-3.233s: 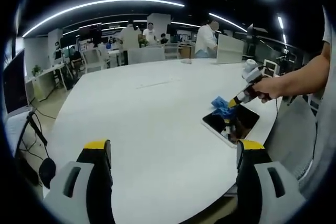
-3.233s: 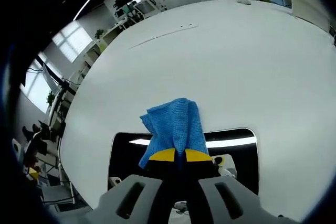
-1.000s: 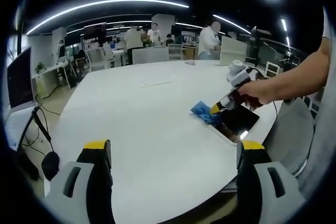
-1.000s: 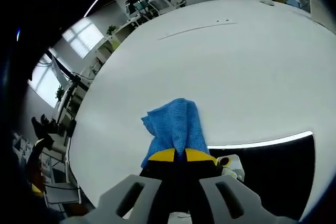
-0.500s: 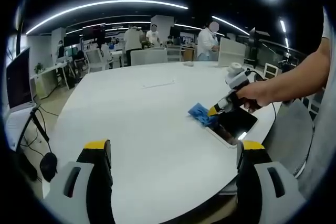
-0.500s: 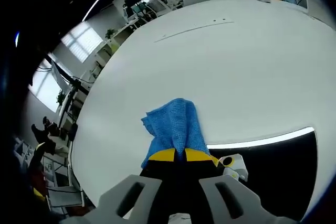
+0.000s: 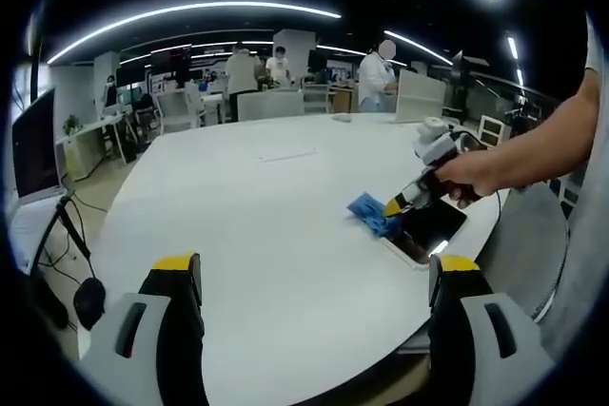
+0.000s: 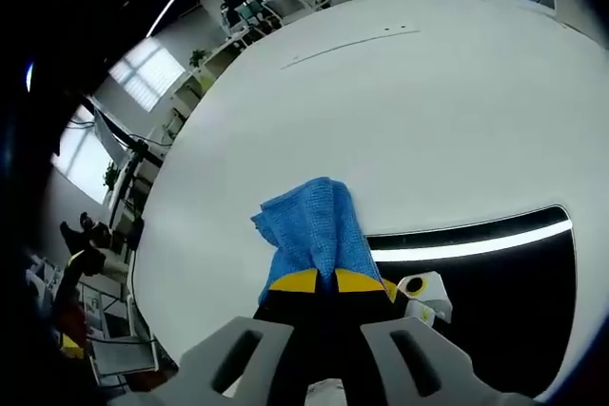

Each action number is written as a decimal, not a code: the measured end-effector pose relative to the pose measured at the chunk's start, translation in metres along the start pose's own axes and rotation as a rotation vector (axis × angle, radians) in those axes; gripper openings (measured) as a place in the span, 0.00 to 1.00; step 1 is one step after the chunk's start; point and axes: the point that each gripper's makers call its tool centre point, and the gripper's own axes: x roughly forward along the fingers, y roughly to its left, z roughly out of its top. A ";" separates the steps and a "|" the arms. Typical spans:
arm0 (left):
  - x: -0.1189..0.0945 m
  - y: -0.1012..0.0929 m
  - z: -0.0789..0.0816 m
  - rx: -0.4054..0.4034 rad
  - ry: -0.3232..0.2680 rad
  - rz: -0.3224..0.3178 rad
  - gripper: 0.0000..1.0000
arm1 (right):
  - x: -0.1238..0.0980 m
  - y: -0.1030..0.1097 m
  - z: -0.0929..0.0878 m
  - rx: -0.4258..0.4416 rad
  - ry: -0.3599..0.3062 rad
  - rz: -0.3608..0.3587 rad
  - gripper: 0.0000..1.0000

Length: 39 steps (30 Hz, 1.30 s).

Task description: Wipe the mirror surface with the cleaning cloth until all visible marks leave the cleaned area.

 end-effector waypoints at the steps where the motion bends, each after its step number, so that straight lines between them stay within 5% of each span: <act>1: 0.000 -0.001 0.000 -0.001 -0.001 -0.001 0.99 | -0.001 0.001 -0.002 -0.004 0.001 0.000 0.00; 17: -0.004 -0.001 -0.014 -0.019 0.006 0.005 0.99 | -0.009 0.001 -0.016 -0.021 0.015 -0.008 0.00; 39: -0.004 -0.004 -0.009 -0.034 -0.014 0.025 0.99 | -0.010 0.000 -0.017 -0.029 0.027 0.017 0.00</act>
